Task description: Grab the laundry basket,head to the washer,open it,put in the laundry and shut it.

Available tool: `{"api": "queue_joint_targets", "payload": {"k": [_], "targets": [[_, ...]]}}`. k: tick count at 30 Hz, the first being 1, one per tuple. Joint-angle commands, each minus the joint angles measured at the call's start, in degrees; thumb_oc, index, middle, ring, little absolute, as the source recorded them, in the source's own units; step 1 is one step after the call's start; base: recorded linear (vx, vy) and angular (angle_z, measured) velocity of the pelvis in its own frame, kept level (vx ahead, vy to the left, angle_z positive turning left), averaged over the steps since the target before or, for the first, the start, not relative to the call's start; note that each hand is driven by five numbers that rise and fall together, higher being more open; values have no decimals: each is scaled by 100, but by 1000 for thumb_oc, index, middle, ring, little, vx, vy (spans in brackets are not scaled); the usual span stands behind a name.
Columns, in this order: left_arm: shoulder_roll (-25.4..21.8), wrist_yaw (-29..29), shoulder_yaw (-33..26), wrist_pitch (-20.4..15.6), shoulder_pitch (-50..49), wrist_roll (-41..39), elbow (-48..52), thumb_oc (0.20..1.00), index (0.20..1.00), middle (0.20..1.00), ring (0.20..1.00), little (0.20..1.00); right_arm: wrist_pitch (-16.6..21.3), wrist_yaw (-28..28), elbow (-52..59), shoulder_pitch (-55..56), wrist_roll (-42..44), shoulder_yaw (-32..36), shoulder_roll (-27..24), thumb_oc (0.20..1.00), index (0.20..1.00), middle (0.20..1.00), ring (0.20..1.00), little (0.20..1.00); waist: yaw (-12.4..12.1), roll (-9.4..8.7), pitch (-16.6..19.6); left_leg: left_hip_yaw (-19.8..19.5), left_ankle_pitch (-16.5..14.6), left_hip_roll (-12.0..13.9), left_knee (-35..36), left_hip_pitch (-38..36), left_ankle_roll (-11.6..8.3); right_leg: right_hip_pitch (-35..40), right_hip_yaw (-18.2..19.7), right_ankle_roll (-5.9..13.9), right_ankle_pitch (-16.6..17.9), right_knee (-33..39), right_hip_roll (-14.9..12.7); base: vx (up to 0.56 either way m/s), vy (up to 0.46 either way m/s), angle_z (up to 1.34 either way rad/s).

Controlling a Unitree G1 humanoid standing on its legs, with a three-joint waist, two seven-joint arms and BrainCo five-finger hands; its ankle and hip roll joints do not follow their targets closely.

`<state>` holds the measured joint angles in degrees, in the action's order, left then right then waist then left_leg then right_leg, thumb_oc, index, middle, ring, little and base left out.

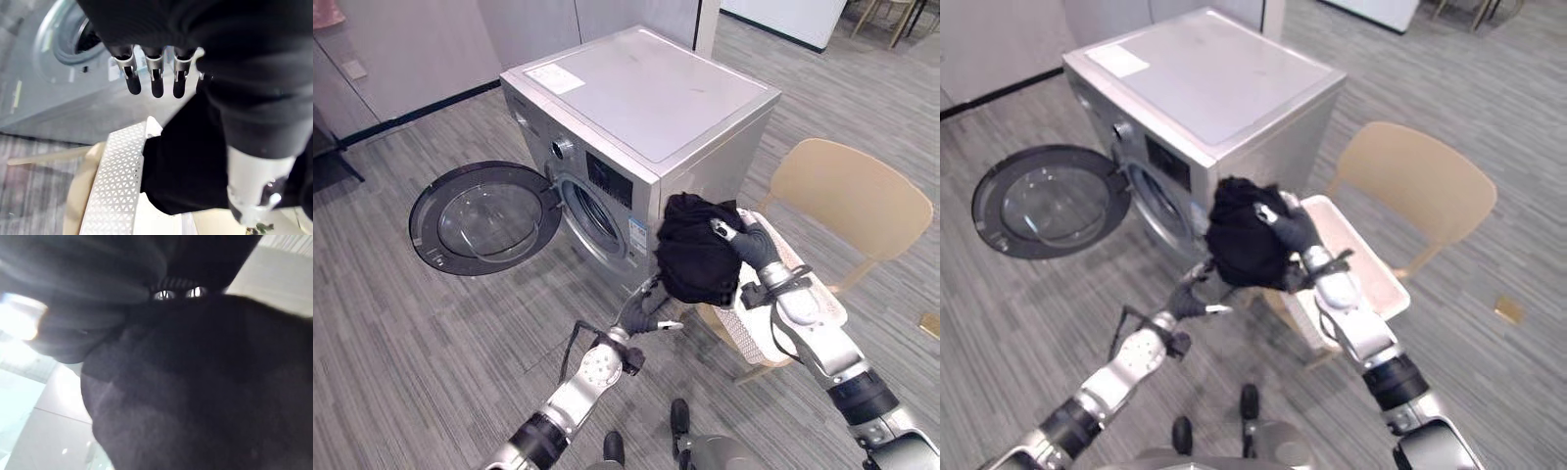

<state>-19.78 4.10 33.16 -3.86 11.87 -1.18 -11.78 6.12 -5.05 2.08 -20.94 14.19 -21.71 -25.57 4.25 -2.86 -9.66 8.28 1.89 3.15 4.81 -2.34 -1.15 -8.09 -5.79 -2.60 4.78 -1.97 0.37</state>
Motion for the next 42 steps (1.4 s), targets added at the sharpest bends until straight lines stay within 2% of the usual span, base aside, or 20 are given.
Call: {"api": "queue_joint_targets", "payload": {"k": [1, 7, 8, 9, 10, 11, 12, 14, 17, 18, 21, 25, 28, 33, 39, 41, 42], "targets": [[72, 396, 86, -290, 433, 407, -59, 1000, 1000, 1000, 1000, 1000, 446, -198, 416, -314, 569, 54, 350, 200, 200, 200, 200, 200, -92, -254, 688, -151, -328, -74, 19, 271, -126, 865, 98, 758, -1135, -74, -228, 32, 52, -6], [321, 1159, 38, -181, 951, 715, -206, 1000, 1000, 1000, 1000, 1000, 509, -36, 534, 70, 1462, -404, 970, 200, 200, 200, 200, 200, -60, -252, 755, -128, -346, -106, 19, 220, -98, 886, 166, 770, -1114, -77, -230, 5, 24, -3], [303, 1212, -9, -198, 943, 740, -117, 338, 338, 338, 338, 338, 524, 44, 530, 176, 1618, -492, 1009, 200, 200, 200, 200, 200, -60, -249, 760, -132, -348, -103, 19, 208, -95, 896, 175, 768, -1109, -66, -231, 0, 0, 0], [279, 1263, -46, -218, 898, 762, -38, 200, 200, 200, 200, 200, 523, 112, 504, 282, 1747, -558, 1034, 200, 200, 200, 200, 200, -60, -248, 772, -132, -351, -107, 19, 197, -95, 908, 176, 768, -1100, -50, -233, 0, 0, 0], [247, 1277, -88, -266, 783, 758, 66, 200, 200, 200, 200, 200, 475, 305, 369, 511, 2042, -761, 1086, 363, 363, 363, 363, 363, -60, -236, 800, -123, -341, -102, 19, 187, -103, 917, 191, 770, -1085, -24, -235, -32, 2, 0], [221, 1268, -109, -278, 740, 744, 86, 200, 200, 200, 200, 200, 442, 365, 321, 565, 2093, -804, 1071, 598, 598, 598, 598, 598, -60, -232, 815, -121, -338, -99, 19, 184, -106, 922, 194, 771, -1079, -13, -234, -42, 2, -1], [185, 1240, -154, -298, 677, 714, 138, 200, 200, 200, 200, 200, 428, 403, 306, 603, 2066, -824, 1024, 1000, 1000, 1000, 1000, 1000, -64, -223, 825, -121, -333, -102, 19, 180, -110, 935, 196, 776, -1073, -3, -236, -35, -3, -2], [92, 1167, -289, -332, 439, 583, 229, 200, 200, 200, 200, 200, 382, 443, 323, 769, 1887, -738, 869, 1000, 1000, 1000, 1000, 1000, -69, -199, 849, -121, -313, -104, 19, 182, -117, 948, 185, 786, -1059, 20, -238, -47, -2, -2], [-137, 948, -724, -343, -114, 319, 275, 200, 200, 200, 200, 200, 333, 396, 312, 1269, 1209, -147, 413, 1000, 1000, 1000, 1000, 1000, -40, -146, 905, -127, -261, -91, 19, 187, -132, 951, 176, 798, -1030, 50, -235, -60, -5, 1], [-138, 945, -724, -341, -123, 318, 281, 200, 200, 200, 200, 200, 329, 394, 321, 1280, 1205, -147, 411, 1000, 1000, 1000, 1000, 1000, -41, -144, 911, -126, -262, -90, 19, 187, -132, 952, 176, 798, -1029, 52, -234, -50, -14, 2], [-395, 610, -1275, -329, -765, 116, 154, 200, 200, 200, 200, 200, 203, 299, 245, 1781, -53, 487, -176, 1000, 1000, 1000, 1000, 1000, -37, -113, 916, -113, -192, -76, 19, 221, -150, 937, 148, 810, -974, 106, -228, -49, -21, -4], [-680, 252, -1999, -255, -1629, 14, -372, 200, 200, 200, 200, 200, -17, 401, -630, 2756, -990, 1048, -643, 1000, 1000, 1000, 1000, 1000, -70, -71, 822, -88, -130, -61, 19, 256, -183, 947, 83, 832, -879, 249, -233, -49, -10, 1], [-735, 113, -2678, -120, -2169, 137, -1609, 200, 200, 200, 200, 200, -104, 466, -2435, 3079, -1855, 1065, -523, 1000, 1000, 1000, 1000, 1000, -133, -8, 661, -29, -97, -51, 19, 228, -176, 1033, 77, 828, -836, 400, -233, -40, 14, -7], [-533, 272, -2927, -14, -2188, -30, -2131, 200, 200, 200, 200, 200, -196, 373, -3225, 2794, -2032, 888, -285, 1000, 1000, 1000, 1000, 1000, -246, 4, 441, -101, -94, -48, -152, 296, -151, 1018, 64, 782, -902, 301, -247, -44, 4, -3], [-445, 422, -3007, 13, -2016, -329, -2293, 200, 200, 200, 200, 200, -250, 235, -3515, 2485, -1978, 695, -78, 1000, 1000, 1000, 1000, 1000, -432, -85, -33, -240, -256, -73, -1039, 1049, -201, 806, -229, 695, -935, 190, -360, -119, -5, 29], [-456, 446, -2948, 33, -1946, -337, -2234, 200, 200, 200, 200, 200, -275, 195, -3545, 2474, -1965, 650, -29, 1000, 1000, 1000, 1000, 1000, -472, -120, -112, 17, -276, -31, -1228, 1279, -204, 774, -469, 686, -946, 220, -427, -28, 32, 61], [-462, 443, -2940, 50, -1934, -311, -2212, 200, 200, 200, 200, 200, -301, 168, -3587, 2506, -1991, 650, -3, 1000, 1000, 1000, 1000, 1000, -454, -119, -126, 332, -306, 46, -1263, 1302, -185, 772, -601, 688, -957, 211, -473, 10, 76, 72]]}}
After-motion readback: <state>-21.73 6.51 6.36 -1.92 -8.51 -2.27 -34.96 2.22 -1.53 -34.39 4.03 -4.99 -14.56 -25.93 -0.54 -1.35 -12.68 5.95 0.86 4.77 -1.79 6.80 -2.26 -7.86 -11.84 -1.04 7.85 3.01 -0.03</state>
